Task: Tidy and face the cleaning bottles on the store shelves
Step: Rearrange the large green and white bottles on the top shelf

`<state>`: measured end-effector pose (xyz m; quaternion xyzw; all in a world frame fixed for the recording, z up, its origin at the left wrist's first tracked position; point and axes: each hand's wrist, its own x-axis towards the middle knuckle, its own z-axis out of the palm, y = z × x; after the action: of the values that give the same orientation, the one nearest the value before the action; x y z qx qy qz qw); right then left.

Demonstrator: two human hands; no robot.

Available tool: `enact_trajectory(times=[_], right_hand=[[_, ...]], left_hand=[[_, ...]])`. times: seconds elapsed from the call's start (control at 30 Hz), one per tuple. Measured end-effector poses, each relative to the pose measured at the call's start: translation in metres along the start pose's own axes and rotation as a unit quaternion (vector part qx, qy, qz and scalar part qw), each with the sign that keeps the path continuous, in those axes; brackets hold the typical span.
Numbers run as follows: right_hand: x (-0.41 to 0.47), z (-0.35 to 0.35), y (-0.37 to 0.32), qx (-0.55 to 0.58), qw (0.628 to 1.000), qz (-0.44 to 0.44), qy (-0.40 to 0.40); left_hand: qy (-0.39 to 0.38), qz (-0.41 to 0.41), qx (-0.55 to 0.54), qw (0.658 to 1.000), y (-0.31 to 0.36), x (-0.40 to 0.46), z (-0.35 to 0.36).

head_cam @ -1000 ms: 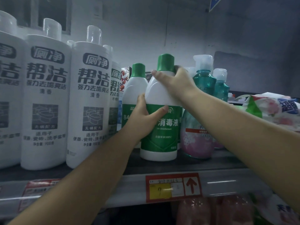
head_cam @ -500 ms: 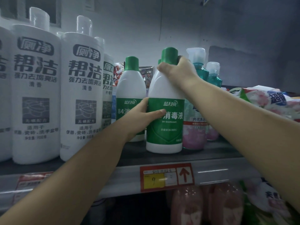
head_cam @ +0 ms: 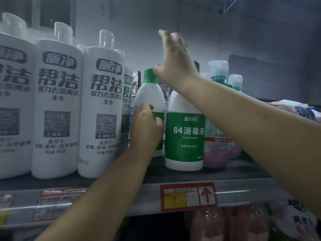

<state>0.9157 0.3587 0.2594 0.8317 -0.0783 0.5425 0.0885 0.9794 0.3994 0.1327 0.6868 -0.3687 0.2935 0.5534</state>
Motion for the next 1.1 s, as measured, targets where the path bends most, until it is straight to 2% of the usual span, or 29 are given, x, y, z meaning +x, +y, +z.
enact_trajectory(times=[0.1, 0.23, 0.33, 0.43, 0.57, 0.63, 0.77, 0.93, 1.1], right_hand=[[0.016, 0.020, -0.016, 0.014, 0.993, 0.029, -0.111], [0.032, 0.048, -0.021, 0.069, 0.967, 0.157, -0.189], [0.035, 0.059, -0.019, 0.117, 0.943, 0.239, -0.202], [0.036, 0.067, -0.015, 0.161, 0.929, 0.273, -0.192], [0.038, 0.075, -0.014, 0.221, 0.896, 0.345, -0.172], [0.037, 0.075, -0.015, 0.244, 0.889, 0.358, -0.148], [0.034, 0.076, -0.014, 0.232, 0.908, 0.321, -0.133], [0.032, 0.064, -0.013, 0.255, 0.896, 0.335, -0.138], [0.031, 0.059, -0.012, 0.264, 0.898, 0.322, -0.141]], left_hand=[[0.033, -0.017, 0.037, 0.999, -0.007, 0.004, 0.003], [-0.002, -0.062, 0.009, 0.998, -0.015, 0.006, 0.010], [-0.076, -0.146, -0.040, 0.986, -0.019, 0.009, 0.010], [-0.152, -0.230, -0.032, 0.961, -0.021, 0.013, 0.010], [-0.174, -0.269, -0.046, 0.946, -0.021, 0.016, 0.009], [-0.165, -0.258, -0.041, 0.951, -0.021, 0.015, 0.010], [-0.140, -0.177, 0.008, 0.974, -0.018, 0.010, 0.009], [-0.040, -0.049, 0.031, 0.997, -0.014, 0.005, 0.006], [0.032, 0.030, 0.050, 0.998, -0.012, 0.003, 0.005]])
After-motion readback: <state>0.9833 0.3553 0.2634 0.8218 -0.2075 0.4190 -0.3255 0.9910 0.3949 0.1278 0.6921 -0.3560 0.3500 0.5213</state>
